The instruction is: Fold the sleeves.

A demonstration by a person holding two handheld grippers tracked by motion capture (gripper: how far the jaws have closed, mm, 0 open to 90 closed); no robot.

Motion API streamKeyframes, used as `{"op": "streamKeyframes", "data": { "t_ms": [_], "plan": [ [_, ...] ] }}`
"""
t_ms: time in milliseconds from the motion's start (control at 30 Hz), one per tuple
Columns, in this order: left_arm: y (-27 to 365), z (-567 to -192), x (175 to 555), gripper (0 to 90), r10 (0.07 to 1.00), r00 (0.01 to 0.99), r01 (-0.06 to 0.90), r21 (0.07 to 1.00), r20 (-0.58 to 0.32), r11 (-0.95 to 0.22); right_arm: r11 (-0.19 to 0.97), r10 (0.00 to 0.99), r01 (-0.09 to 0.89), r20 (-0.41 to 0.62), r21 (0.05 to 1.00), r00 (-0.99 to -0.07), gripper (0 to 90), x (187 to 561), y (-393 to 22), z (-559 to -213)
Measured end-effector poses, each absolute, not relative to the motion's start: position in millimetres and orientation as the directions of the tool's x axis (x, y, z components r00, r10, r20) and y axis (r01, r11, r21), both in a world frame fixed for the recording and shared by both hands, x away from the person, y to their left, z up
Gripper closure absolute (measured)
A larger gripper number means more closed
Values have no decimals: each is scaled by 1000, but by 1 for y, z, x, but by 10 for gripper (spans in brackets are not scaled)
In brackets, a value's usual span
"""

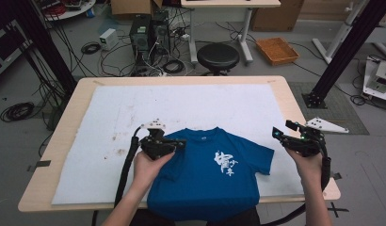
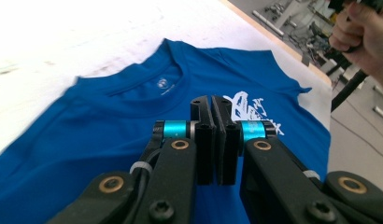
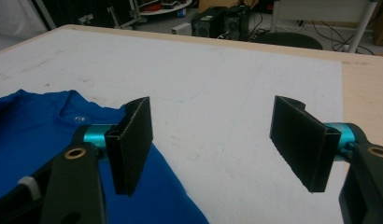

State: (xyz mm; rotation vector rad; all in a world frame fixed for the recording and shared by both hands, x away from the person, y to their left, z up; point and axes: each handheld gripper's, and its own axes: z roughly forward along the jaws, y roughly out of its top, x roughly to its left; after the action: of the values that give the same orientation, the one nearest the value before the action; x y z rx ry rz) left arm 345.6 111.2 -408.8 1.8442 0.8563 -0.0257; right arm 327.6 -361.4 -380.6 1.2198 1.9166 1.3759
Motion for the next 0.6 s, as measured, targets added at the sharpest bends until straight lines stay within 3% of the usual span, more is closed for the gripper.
{"op": "streamKeyframes", "data": {
  "t_ms": [67,167,233,333,433,600],
  "plan": [
    [105,-411,348,680,537,752,548,815,-383,-186,90,869,386,117,918,-481,297,327,-363,-381],
    [107,-409,345,642,523,780,493,852,-345,-174,82,874,389,122,917,-471,298,327,-366,-381],
    [114,-405,341,529,544,782,459,872,-305,-171,71,879,395,130,916,-460,298,326,-370,-382],
    [131,-402,336,484,567,780,424,890,-266,-165,70,879,415,140,907,-455,369,326,-373,-384],
    [162,-403,327,473,640,749,374,906,-170,-197,94,875,460,147,883,-460,416,327,-374,-389],
    [196,-410,322,459,708,693,386,900,-138,-202,150,872,543,148,826,-467,537,329,-375,-403]
  ]
}}
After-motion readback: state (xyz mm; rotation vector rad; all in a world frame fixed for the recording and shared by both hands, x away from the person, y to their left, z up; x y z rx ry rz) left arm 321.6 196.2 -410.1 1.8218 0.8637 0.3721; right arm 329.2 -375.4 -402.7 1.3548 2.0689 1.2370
